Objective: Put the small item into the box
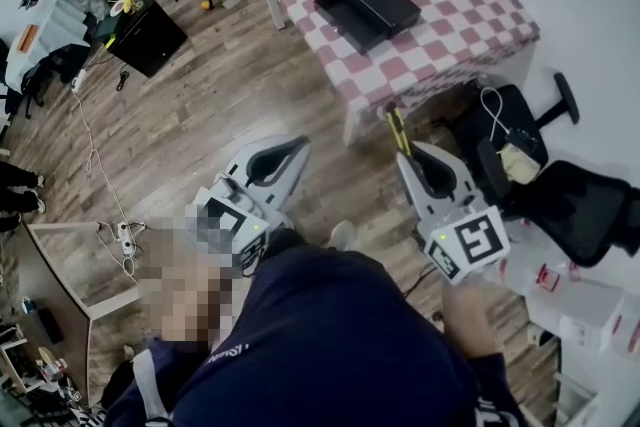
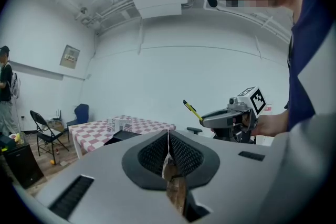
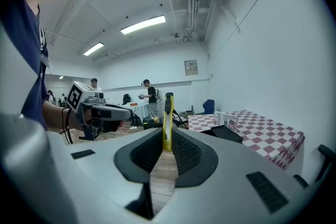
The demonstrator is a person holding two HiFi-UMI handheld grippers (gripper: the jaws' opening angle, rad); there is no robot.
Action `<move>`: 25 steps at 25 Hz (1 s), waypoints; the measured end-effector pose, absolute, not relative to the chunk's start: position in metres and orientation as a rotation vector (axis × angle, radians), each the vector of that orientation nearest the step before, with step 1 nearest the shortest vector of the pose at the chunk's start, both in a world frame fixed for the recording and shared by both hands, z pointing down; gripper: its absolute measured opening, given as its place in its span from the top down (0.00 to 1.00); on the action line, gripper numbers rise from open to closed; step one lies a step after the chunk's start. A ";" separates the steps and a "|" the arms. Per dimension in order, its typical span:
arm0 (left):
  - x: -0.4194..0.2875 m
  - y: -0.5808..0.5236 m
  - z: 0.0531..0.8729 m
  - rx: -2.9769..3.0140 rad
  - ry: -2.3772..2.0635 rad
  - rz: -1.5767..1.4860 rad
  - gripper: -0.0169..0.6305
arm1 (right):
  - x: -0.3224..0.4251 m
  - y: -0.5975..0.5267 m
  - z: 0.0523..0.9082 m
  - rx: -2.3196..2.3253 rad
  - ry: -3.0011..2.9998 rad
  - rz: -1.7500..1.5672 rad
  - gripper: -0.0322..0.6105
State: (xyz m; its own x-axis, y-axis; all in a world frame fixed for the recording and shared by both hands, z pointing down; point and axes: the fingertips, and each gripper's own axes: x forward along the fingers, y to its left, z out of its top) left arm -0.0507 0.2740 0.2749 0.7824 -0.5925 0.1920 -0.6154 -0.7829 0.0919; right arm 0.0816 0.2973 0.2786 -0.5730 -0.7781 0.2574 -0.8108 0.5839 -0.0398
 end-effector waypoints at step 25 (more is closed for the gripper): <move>-0.017 0.120 0.314 2.781 -0.879 0.210 0.92 | 0.110 0.151 0.320 1.323 -2.523 0.338 0.85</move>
State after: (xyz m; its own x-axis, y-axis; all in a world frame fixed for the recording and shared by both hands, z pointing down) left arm -0.0173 0.1197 0.3142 0.8111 -0.5496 0.2002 -0.5807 -0.7977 0.1628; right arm 0.1101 0.1508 0.3203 -0.5456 -0.7646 0.3431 -0.8280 0.5551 -0.0796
